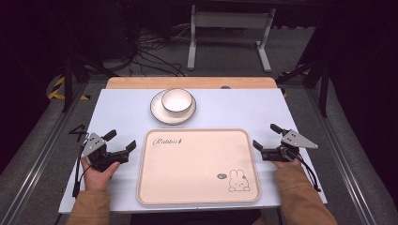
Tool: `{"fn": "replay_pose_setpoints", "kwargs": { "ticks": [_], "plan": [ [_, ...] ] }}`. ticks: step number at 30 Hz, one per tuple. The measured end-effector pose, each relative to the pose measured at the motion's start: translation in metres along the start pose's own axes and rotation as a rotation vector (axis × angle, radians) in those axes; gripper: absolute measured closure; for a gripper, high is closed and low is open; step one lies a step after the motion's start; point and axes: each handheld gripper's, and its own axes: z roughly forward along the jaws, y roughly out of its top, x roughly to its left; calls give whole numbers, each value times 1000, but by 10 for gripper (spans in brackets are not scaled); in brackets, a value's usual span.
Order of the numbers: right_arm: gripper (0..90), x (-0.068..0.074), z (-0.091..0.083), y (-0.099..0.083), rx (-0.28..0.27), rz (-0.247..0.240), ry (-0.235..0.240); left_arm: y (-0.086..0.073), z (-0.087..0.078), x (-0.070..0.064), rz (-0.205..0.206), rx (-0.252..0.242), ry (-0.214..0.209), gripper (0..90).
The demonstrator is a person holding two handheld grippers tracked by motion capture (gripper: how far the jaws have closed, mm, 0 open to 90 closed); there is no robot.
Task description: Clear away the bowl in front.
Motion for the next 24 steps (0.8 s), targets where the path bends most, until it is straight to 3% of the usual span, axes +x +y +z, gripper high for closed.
{"fn": "replay_pose_setpoints", "kwargs": {
  "ticks": [4,8,16,21,24],
  "plan": [
    [14,0,0,0,2,10,-2,6,-1,-3,29,6,-3,78],
    [12,0,0,0,0,23,-8,12,-4,-3,6,-18,7,77],
    [3,-1,0,-1,-1,36,-25,21,0,-7,21,32,27,57],
    [2,-2,-1,-1,1,46,-37,31,7,-12,1,38,50,39],
    [2,-1,-1,-1,1,44,-39,39,12,-15,18,46,44,40]
  ]
}}
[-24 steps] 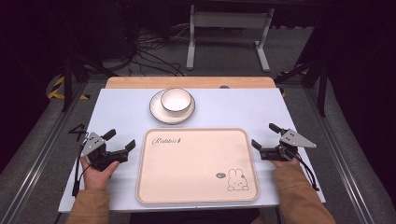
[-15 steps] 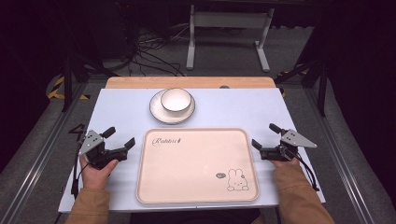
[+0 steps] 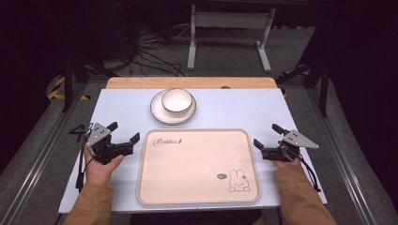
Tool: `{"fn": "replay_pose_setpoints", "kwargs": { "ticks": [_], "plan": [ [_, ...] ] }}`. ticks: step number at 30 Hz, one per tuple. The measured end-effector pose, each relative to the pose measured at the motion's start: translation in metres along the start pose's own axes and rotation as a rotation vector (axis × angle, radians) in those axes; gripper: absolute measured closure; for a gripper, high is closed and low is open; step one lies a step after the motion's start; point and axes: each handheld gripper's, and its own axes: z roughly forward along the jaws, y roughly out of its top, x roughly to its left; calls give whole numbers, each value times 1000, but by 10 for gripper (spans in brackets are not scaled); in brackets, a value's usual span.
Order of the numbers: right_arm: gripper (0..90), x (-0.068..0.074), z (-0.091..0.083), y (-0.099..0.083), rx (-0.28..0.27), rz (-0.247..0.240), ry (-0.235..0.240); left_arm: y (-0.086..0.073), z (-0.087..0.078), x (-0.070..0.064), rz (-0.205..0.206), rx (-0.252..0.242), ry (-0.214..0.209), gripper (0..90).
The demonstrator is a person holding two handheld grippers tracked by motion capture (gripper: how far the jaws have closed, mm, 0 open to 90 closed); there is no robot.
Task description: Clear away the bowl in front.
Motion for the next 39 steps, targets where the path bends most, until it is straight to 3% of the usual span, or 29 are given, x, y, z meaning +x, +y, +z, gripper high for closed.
{"fn": "replay_pose_setpoints", "kwargs": {
  "ticks": [7,13,15,17,19,22,27,30,33,34,35,37,39],
  "plan": [
    [3,0,0,0,-2,0,-3,16,10,-7,32,14,-37,67],
    [8,0,0,0,0,3,-6,30,19,-15,55,-17,-75,99],
    [8,0,0,0,-1,1,-5,32,21,-17,46,-25,-74,99],
    [8,0,0,0,0,1,-5,36,25,-17,64,0,-14,88],
    [8,0,0,0,0,1,-5,39,28,-17,55,-14,13,74],
    [8,0,0,0,-1,2,-6,41,31,-16,35,-35,9,61],
    [7,0,0,0,0,2,-5,42,39,-13,33,21,101,64],
    [8,0,0,0,0,1,-4,45,41,-12,29,32,111,46],
    [8,0,0,0,1,2,-3,49,44,-12,57,16,129,40],
    [7,0,0,0,1,2,-2,49,45,-11,44,7,120,56],
    [8,0,0,0,1,2,-2,49,47,-10,-9,-1,92,81],
    [8,0,0,0,2,2,-1,49,49,-8,-18,-5,75,70],
    [8,0,0,0,2,0,0,50,50,-7,-10,15,87,74]
  ]
}}
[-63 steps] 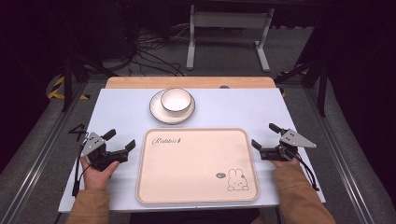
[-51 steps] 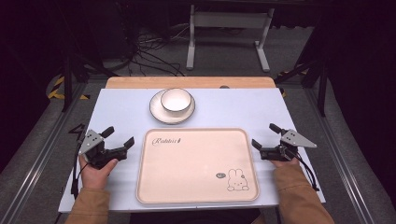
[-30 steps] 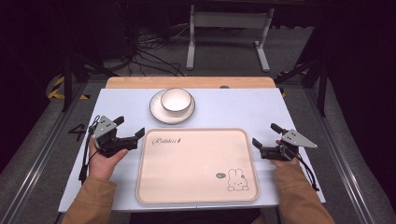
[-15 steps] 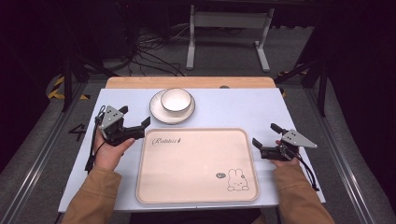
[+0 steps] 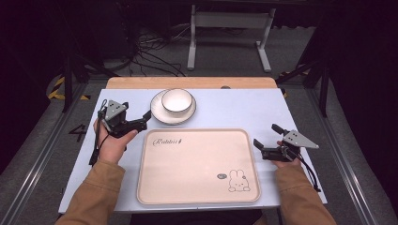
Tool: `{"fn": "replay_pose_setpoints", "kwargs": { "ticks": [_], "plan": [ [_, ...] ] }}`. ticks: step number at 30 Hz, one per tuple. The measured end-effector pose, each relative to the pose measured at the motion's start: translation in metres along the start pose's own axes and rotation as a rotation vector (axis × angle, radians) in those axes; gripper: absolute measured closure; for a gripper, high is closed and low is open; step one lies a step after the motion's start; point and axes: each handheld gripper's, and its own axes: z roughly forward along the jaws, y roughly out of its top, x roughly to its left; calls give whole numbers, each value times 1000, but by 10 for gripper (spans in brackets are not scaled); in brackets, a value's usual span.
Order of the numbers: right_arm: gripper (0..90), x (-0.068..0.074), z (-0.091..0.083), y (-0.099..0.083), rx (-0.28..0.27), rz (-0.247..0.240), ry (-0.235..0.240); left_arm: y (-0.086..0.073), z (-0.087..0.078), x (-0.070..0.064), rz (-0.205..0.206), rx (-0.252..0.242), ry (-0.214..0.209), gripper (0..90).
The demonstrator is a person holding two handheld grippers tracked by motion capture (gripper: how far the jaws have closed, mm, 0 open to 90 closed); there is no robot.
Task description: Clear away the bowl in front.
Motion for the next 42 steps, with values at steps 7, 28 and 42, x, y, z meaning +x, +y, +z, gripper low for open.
{"fn": "replay_pose_setpoints", "kwargs": {
  "ticks": [7,28,42],
  "plan": [
    [8,0,0,0,0,-2,3,13,5,-1,4,21,-10,143],
    [15,1,1,0,5,-15,6,42,30,-5,-23,19,-29,143],
    [16,1,1,0,12,-19,4,54,61,1,-69,71,-21,159]
  ]
}}
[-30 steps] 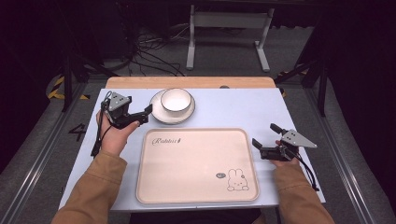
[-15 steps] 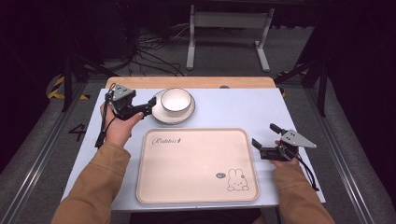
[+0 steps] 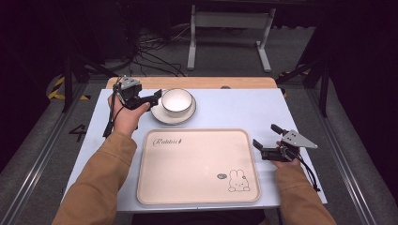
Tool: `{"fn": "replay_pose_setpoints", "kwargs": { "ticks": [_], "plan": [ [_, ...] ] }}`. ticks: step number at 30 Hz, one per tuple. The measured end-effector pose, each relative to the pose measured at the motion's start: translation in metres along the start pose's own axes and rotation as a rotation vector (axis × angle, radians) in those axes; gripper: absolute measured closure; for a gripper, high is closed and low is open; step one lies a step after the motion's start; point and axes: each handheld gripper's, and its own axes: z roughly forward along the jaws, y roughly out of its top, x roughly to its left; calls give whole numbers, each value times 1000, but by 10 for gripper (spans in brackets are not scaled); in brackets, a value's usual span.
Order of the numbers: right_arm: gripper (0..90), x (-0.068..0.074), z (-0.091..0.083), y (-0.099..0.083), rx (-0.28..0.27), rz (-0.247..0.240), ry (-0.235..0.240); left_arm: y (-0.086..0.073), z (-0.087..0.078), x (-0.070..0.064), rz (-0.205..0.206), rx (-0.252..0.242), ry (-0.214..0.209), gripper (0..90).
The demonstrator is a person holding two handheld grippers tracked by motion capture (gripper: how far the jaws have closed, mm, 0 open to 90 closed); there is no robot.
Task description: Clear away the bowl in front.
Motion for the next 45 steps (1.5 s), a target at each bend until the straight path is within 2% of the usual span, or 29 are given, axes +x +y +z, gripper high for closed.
{"fn": "replay_pose_setpoints", "kwargs": {
  "ticks": [3,7,10,11,13,15,17,19,25,26,31,35,45],
  "plan": [
    [16,0,0,0,2,0,-1,2,4,2,1,16,17,162],
    [16,0,0,0,2,-1,-2,6,13,4,-34,36,18,160],
    [15,0,0,0,2,-4,0,9,22,5,-27,57,41,136],
    [16,0,0,0,3,-4,0,10,25,5,-28,77,50,131],
    [16,0,0,0,2,-4,1,9,33,7,-7,133,72,181],
    [16,1,0,0,2,-4,1,9,37,7,-11,147,76,179],
    [16,1,0,0,3,-5,2,7,44,8,-27,161,62,184],
    [16,1,0,0,3,-8,2,5,49,8,-61,174,38,212],
    [16,1,0,0,3,-13,3,-2,61,9,-95,208,-2,280],
    [17,1,1,0,4,-14,3,-4,65,10,-133,215,-29,296],
    [18,1,0,0,5,-15,3,-10,73,13,-162,242,-23,345],
    [19,1,0,0,5,-16,4,-16,81,13,-163,269,-20,396],
    [20,1,0,0,5,-15,7,-24,91,10,-187,291,-17,465]
  ]
}}
